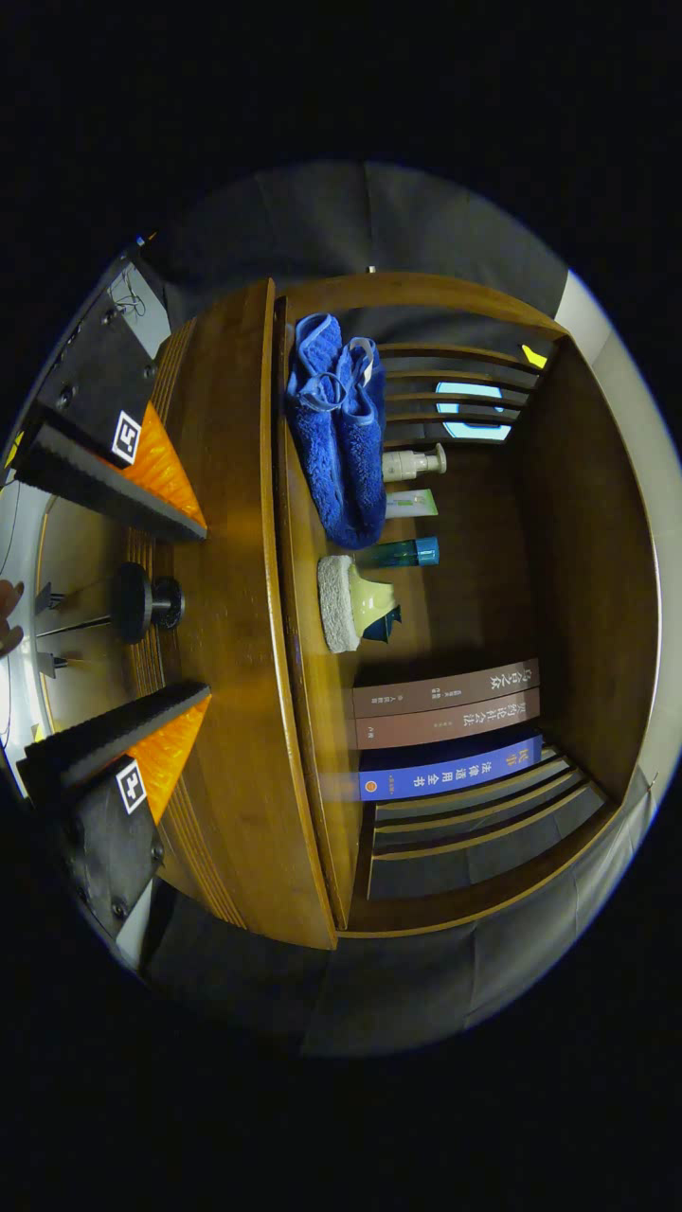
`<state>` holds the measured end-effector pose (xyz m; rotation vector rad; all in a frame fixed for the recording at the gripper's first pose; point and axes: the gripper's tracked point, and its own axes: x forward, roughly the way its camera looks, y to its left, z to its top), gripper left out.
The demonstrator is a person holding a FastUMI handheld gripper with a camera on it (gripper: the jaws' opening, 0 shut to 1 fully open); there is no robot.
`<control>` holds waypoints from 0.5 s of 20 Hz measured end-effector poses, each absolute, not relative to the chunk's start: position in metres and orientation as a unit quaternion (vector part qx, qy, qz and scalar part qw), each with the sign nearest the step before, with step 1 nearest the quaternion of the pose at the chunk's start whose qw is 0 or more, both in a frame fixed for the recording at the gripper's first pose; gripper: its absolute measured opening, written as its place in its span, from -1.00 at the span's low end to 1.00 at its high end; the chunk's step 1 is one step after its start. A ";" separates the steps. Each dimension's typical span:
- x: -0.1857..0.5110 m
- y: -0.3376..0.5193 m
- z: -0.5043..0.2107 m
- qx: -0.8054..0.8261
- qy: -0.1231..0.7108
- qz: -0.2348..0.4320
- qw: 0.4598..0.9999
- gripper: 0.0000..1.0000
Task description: Pull open the drawer, take out the items inside it, and place them on the countertop above the cabinet.
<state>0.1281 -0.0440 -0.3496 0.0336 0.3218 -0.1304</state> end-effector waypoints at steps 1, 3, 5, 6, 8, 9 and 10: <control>0.130 -0.044 -0.350 0.018 0.160 -0.065 0.985 0.95; 0.132 -0.045 -0.352 0.020 0.161 -0.067 0.984 0.95; 0.134 -0.045 -0.351 0.022 0.161 -0.067 0.984 0.94; 0.134 -0.045 -0.352 0.023 0.160 -0.069 0.984 0.93; 0.134 -0.045 -0.352 0.025 0.159 -0.071 0.984 0.93; 0.133 -0.045 -0.351 0.028 0.160 -0.072 0.984 0.93; 0.134 -0.045 -0.352 0.032 0.162 -0.072 0.984 0.93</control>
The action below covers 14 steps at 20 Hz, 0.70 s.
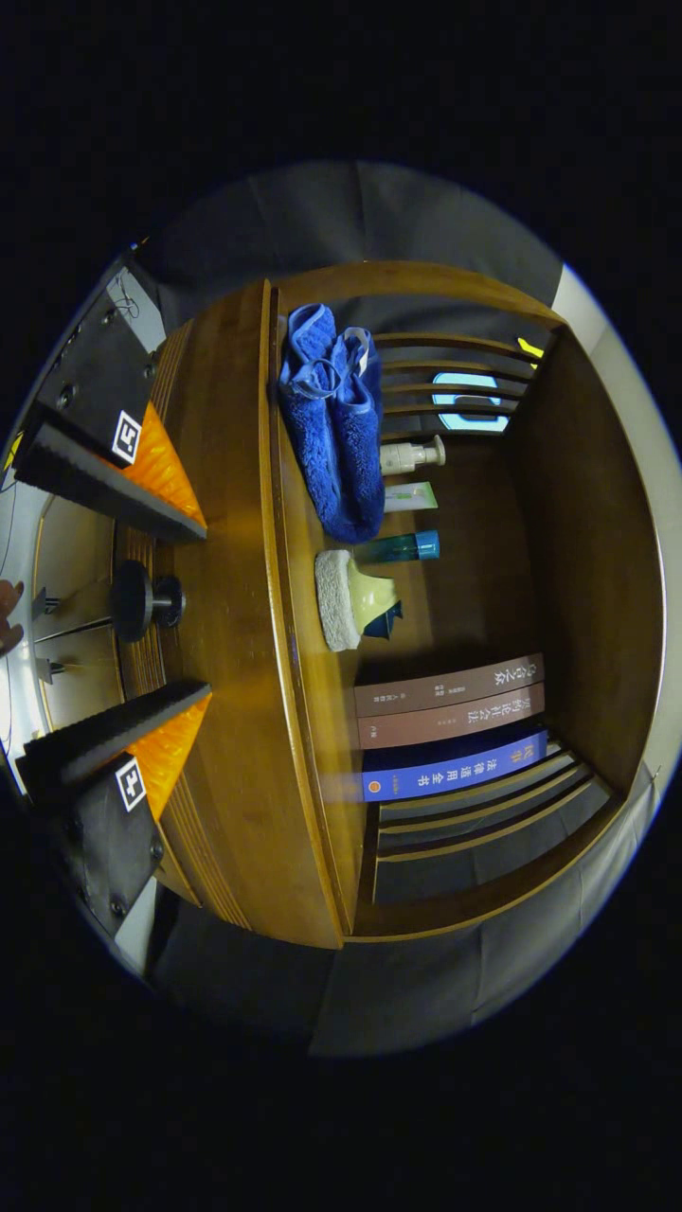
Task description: Pull open the drawer, take out the items inside it, and place them on the countertop above the cabinet.
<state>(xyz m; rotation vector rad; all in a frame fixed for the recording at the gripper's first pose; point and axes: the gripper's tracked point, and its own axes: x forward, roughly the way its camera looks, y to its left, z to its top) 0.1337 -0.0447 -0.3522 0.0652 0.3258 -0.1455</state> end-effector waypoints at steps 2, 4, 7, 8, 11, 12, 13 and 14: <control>0.133 -0.043 -0.352 0.042 0.166 -0.069 0.983 0.93; 0.129 -0.043 -0.349 0.043 0.169 -0.069 0.982 0.98; 0.117 -0.039 -0.328 0.035 0.165 -0.068 0.983 0.98; 0.111 -0.038 -0.317 0.031 0.165 -0.065 0.984 0.98; 0.098 -0.028 -0.268 0.020 0.152 -0.052 0.987 0.98; 0.092 -0.024 -0.249 0.015 0.149 -0.047 0.988 0.97; 0.088 -0.021 -0.231 0.010 0.145 -0.043 0.988 0.97; 0.083 -0.016 -0.210 0.005 0.139 -0.037 0.990 0.98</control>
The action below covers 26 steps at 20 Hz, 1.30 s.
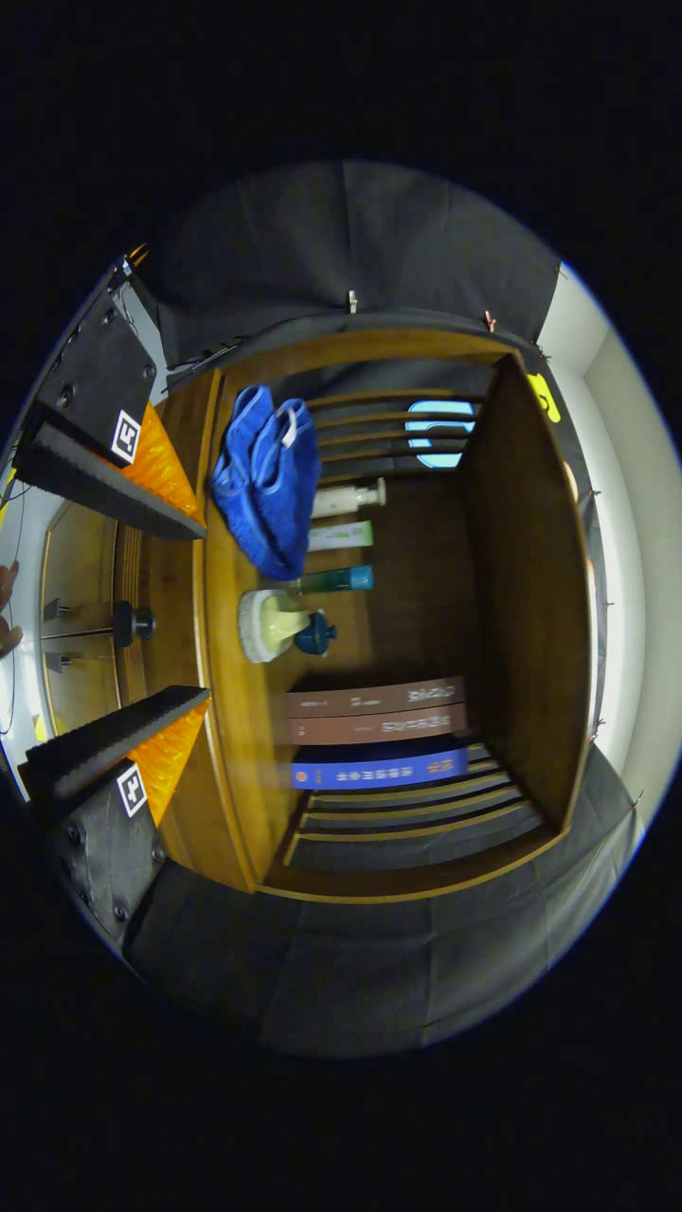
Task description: Pull open the drawer, take out the items inside it, and place them on the countertop above the cabinet.
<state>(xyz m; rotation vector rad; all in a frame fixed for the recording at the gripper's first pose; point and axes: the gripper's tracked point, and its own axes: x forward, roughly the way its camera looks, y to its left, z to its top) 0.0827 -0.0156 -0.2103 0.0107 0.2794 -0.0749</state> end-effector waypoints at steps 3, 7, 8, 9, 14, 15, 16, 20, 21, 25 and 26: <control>0.072 -0.003 -0.145 -0.006 0.106 -0.027 0.994 0.98; 0.057 0.008 -0.090 -0.018 0.109 -0.016 0.994 0.97; 0.056 0.011 -0.077 -0.017 0.107 -0.015 0.994 0.97; 0.054 0.011 -0.065 -0.016 0.101 -0.018 0.995 0.97; 0.039 0.016 -0.039 -0.021 0.092 -0.024 0.995 0.97; 0.036 0.019 -0.038 -0.021 0.091 -0.021 0.995 0.97; 0.034 0.019 -0.038 -0.022 0.092 -0.021 0.995 0.97; 0.027 0.015 -0.038 -0.025 0.094 -0.025 0.995 0.97; 0.027 0.015 -0.039 -0.025 0.095 -0.026 0.995 0.97; 0.024 0.008 -0.037 -0.026 0.093 -0.028 0.995 0.97; 0.023 0.008 -0.037 -0.027 0.093 -0.026 0.995 0.97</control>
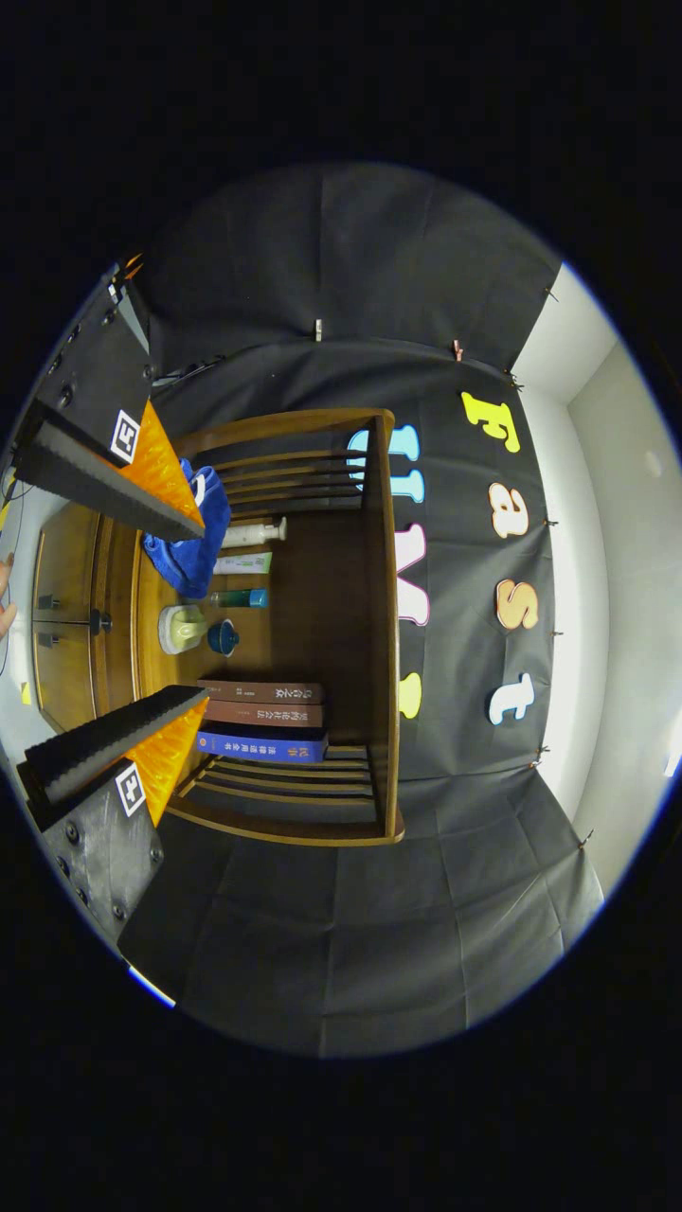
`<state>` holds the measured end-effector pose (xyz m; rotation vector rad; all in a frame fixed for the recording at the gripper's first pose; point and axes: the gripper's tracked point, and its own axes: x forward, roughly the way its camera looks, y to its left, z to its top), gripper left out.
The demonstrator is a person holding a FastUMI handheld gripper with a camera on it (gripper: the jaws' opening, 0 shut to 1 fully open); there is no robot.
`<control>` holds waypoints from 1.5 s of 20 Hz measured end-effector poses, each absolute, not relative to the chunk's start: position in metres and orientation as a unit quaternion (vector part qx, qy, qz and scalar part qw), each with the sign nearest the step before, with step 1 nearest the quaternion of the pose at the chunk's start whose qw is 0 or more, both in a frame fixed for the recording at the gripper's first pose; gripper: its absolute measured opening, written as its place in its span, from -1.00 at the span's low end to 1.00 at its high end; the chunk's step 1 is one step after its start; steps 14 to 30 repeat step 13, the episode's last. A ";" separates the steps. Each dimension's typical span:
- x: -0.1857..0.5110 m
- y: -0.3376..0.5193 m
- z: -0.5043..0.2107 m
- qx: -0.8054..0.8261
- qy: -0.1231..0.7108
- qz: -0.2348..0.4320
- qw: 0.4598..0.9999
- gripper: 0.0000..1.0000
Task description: Pull open the drawer, take out the items inside it, and place them on the countertop above the cabinet.
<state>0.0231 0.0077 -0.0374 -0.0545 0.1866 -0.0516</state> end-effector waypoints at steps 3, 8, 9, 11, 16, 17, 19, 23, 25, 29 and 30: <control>0.022 0.002 -0.042 -0.028 0.100 -0.026 0.994 0.97; 0.024 -0.005 -0.048 -0.024 0.107 -0.030 0.994 0.98; 0.024 -0.006 -0.048 -0.024 0.107 -0.030 0.994 0.97; 0.025 -0.006 -0.051 -0.024 0.109 -0.031 0.993 0.97; 0.026 -0.004 -0.053 -0.024 0.110 -0.028 0.993 0.97; 0.026 -0.004 -0.053 -0.024 0.110 -0.028 0.993 0.97; 0.026 -0.004 -0.053 -0.024 0.110 -0.028 0.993 0.97; 0.026 -0.004 -0.053 -0.024 0.110 -0.028 0.993 0.97; 0.026 -0.004 -0.053 -0.024 0.110 -0.028 0.993 0.97; 0.026 -0.004 -0.053 -0.024 0.110 -0.028 0.993 0.97; 0.026 -0.004 -0.053 -0.024 0.110 -0.028 0.993 0.97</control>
